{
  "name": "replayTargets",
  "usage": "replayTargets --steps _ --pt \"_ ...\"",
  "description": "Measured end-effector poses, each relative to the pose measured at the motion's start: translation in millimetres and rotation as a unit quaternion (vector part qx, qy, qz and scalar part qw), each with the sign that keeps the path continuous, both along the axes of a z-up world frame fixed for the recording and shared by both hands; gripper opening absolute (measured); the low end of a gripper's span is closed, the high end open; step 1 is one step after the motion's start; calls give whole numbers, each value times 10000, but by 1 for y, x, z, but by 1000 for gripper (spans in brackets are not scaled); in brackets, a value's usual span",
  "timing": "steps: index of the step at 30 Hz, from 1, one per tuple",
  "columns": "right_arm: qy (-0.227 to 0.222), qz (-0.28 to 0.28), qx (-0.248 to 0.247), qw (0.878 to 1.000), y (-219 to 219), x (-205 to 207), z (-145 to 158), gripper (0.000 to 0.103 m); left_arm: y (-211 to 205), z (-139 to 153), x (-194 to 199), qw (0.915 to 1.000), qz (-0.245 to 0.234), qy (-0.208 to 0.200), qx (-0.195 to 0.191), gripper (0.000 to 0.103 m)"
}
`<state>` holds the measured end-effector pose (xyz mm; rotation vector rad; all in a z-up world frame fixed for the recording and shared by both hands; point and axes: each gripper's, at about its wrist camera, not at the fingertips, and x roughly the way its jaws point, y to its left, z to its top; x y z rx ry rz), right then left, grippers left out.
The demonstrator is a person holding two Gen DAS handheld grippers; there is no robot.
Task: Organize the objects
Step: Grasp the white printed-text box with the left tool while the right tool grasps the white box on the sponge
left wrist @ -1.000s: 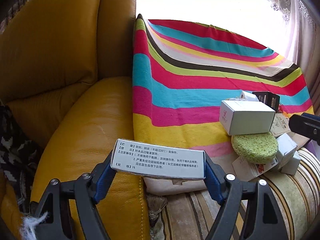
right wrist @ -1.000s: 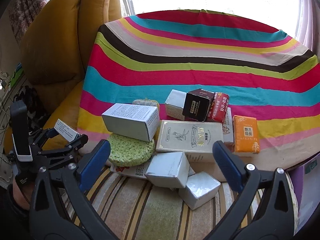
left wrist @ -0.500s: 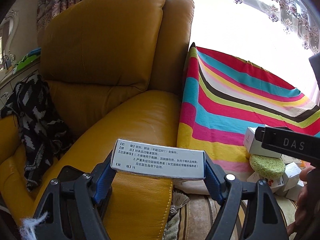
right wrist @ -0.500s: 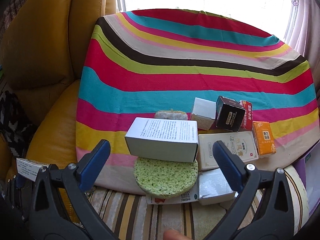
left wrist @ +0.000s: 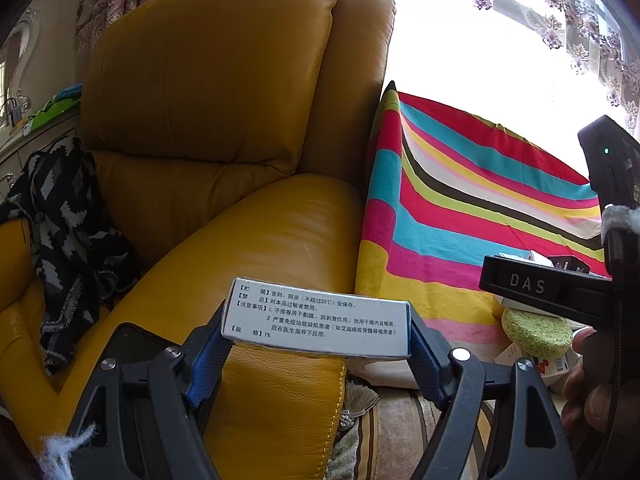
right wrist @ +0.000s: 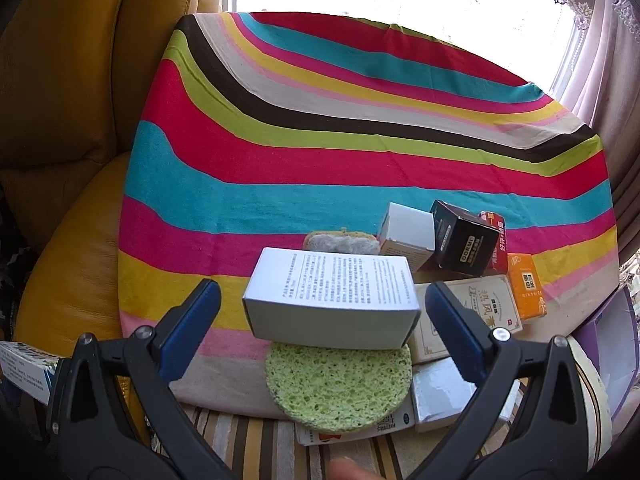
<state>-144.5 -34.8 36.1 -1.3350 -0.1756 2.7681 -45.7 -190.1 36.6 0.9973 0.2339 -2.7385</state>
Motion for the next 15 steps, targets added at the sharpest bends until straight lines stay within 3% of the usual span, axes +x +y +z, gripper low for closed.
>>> replayTargets --steps 6,8,10,15 --pt "10 -32 169 9999 1 -7 -9 102 1 -1 -1 10000 -14 -23 1 79" --pt "4 -19 203 9998 1 -6 -12 92 1 0 0 10000 -27 -1 -14 79" --pt "-6 28 157 9999 3 -6 -13 88 3 1 0 10000 -31 14 -51 79" --pt "274 246 -19 9993 4 4 -3 87 6 6 2 9998 -2 97 -155 79"
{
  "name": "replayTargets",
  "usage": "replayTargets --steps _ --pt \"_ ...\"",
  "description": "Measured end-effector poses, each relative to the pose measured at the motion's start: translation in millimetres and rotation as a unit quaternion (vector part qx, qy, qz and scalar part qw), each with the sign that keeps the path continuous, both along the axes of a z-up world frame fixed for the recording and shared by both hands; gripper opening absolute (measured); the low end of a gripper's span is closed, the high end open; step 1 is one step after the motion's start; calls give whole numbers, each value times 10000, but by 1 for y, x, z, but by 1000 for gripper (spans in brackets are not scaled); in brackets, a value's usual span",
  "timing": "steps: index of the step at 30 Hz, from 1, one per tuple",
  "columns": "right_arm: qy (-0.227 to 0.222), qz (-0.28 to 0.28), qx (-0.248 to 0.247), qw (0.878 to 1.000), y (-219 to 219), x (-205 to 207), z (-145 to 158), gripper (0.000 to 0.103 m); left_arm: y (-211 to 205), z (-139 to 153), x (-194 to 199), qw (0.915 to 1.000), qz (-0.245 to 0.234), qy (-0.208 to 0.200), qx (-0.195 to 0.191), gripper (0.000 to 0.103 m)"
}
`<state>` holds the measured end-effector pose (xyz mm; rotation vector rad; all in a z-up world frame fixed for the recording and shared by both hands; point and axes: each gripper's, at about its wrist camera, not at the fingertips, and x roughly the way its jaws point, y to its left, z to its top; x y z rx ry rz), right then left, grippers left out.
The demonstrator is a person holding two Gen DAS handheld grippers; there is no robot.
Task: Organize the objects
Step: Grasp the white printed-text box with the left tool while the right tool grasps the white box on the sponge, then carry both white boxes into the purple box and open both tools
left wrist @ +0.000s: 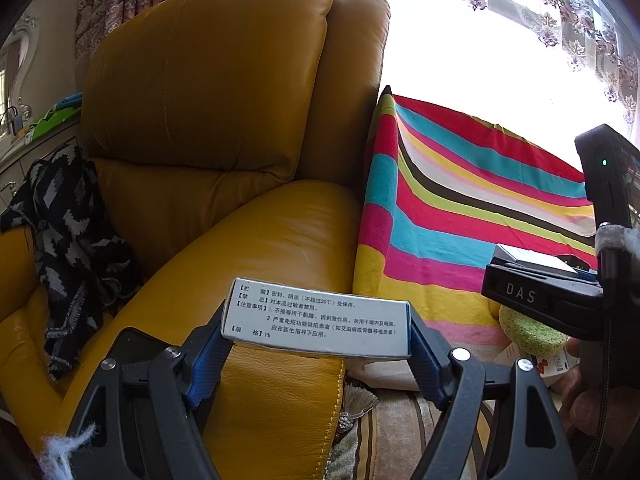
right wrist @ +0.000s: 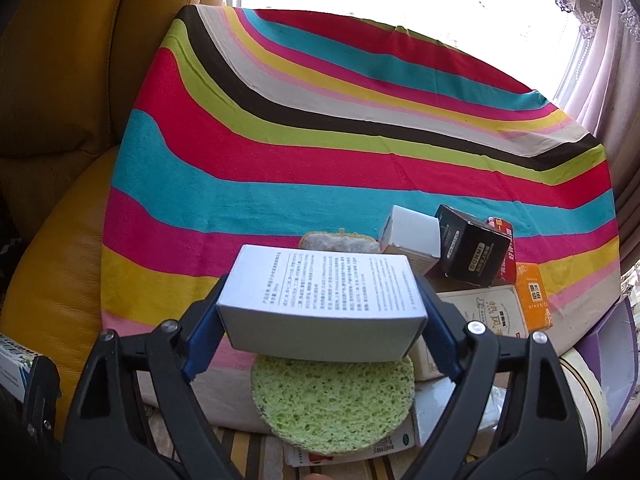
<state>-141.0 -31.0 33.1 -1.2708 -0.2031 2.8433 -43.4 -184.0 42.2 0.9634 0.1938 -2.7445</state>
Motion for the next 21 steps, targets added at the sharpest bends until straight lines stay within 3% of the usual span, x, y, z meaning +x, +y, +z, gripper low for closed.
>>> replayTargets --steps 12,21 --pt "670 270 -465 9963 35 41 38 87 29 26 12 9988 -147 360 -303 79" --pt "800 -43 -594 9950 104 67 50 87 88 38 18 9958 -777 455 -186 79"
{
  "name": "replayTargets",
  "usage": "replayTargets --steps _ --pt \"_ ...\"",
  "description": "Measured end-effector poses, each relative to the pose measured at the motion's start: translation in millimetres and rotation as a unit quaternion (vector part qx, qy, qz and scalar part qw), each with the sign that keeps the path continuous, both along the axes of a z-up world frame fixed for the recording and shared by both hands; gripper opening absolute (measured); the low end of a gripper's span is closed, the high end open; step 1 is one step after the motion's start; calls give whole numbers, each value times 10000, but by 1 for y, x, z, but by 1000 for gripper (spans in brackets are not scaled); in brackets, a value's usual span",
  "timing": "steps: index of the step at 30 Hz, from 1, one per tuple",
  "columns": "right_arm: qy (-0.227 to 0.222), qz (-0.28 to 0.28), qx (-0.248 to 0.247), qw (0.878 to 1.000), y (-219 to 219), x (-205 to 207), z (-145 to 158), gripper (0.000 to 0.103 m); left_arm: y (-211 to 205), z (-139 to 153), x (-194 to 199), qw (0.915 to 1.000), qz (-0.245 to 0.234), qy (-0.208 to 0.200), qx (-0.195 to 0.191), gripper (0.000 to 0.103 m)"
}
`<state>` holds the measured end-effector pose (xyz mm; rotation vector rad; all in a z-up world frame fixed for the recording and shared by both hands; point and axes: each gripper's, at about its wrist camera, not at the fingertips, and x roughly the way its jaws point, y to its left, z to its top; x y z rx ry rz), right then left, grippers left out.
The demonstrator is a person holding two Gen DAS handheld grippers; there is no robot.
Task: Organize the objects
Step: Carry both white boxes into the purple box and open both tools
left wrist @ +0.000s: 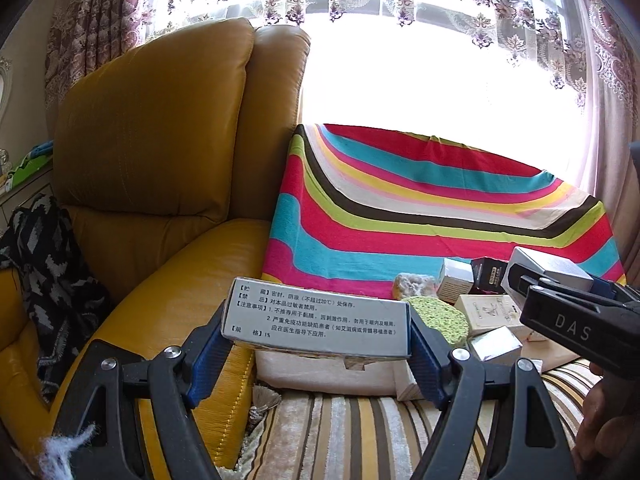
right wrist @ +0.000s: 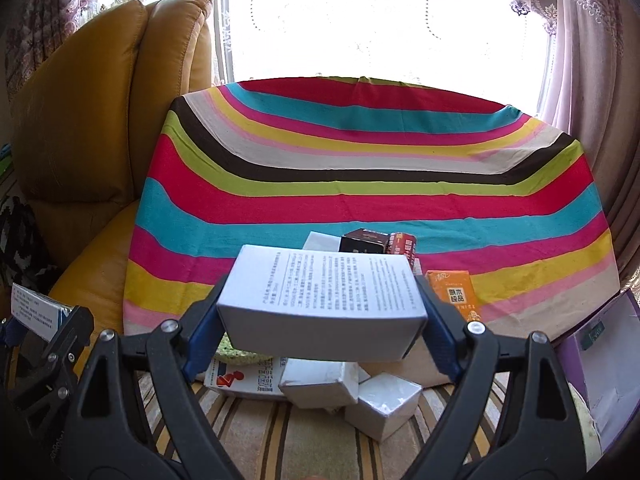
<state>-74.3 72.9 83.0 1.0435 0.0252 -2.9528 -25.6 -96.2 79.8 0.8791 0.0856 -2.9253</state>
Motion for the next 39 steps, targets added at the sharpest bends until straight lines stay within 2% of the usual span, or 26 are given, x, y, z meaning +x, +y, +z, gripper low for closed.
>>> replayTargets --steps 10,21,26,39 --pt "-99 -716 -110 9973 101 26 -3 87 93 -6 -3 9938 -1087 -190 130 79" --pt "-420 -1509 -287 9872 215 63 -16 87 193 -17 -2 9733 -2235 -502 134 79" --pt "-454 -1878 -396 9804 266 81 -17 87 241 -19 3 9577 -2812 -607 112 79" --pt "-693 -2483 -359 9655 372 112 -34 88 353 -27 11 9045 -4175 -875 1 79"
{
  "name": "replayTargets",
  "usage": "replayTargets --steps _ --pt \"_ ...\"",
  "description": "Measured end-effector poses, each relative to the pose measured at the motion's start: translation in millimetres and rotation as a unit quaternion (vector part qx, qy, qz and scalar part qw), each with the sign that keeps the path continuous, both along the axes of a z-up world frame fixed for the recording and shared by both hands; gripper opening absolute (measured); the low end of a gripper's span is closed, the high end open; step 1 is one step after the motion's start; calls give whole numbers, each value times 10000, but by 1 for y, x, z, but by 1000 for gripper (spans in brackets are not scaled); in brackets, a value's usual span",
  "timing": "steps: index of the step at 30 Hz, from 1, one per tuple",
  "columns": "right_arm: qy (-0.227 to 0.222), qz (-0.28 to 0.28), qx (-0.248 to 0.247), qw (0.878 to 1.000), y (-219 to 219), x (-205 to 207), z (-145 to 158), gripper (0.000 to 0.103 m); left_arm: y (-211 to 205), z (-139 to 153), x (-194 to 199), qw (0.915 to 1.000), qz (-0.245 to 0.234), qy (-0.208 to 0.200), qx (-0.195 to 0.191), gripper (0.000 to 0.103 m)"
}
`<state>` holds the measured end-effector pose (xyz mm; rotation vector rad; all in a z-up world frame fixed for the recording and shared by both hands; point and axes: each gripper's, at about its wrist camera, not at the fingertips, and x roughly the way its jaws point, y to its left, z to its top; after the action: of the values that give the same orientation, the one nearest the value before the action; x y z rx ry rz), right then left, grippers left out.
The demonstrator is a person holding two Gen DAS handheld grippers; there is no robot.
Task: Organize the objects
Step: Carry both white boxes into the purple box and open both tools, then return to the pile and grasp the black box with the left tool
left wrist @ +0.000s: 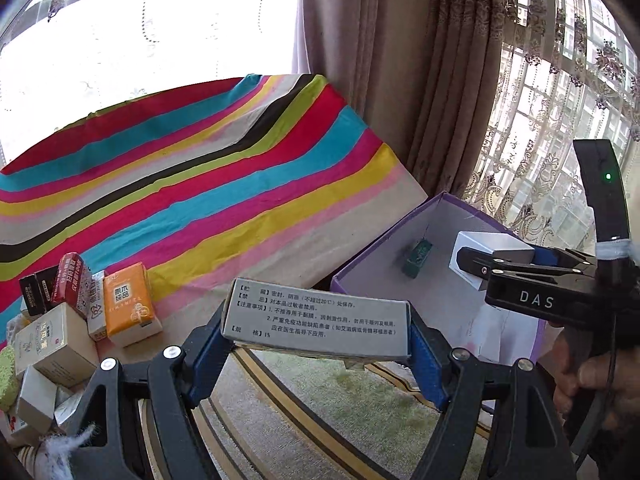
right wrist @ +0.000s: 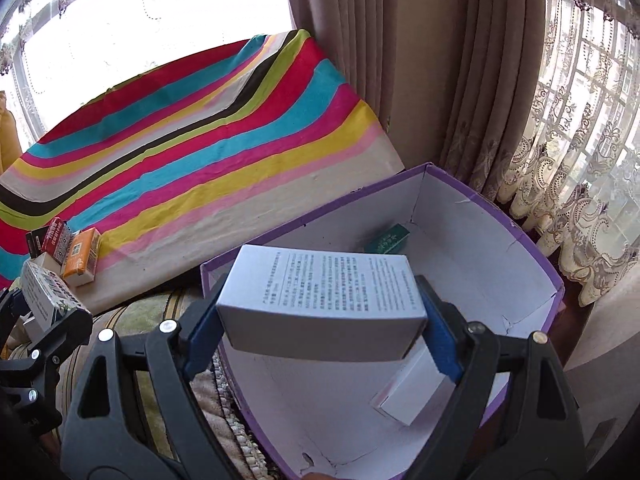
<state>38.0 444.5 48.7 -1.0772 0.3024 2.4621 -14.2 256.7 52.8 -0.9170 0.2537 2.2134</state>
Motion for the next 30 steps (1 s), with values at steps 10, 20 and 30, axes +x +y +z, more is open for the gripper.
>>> replayTargets --steps 10,20,30 --pt "-260 -421 -67 9988 49 20 -18 88 62 -1 6 9976 -683 -20 -90 79" --pt "-181 -699 -156 9973 78 33 -16 102 104 -3 18 9884 -1507 -181 91 87" --pt "-292 -600 -443 9968 79 30 -25 102 92 -2 10 9921 -1193 -267 271 87"
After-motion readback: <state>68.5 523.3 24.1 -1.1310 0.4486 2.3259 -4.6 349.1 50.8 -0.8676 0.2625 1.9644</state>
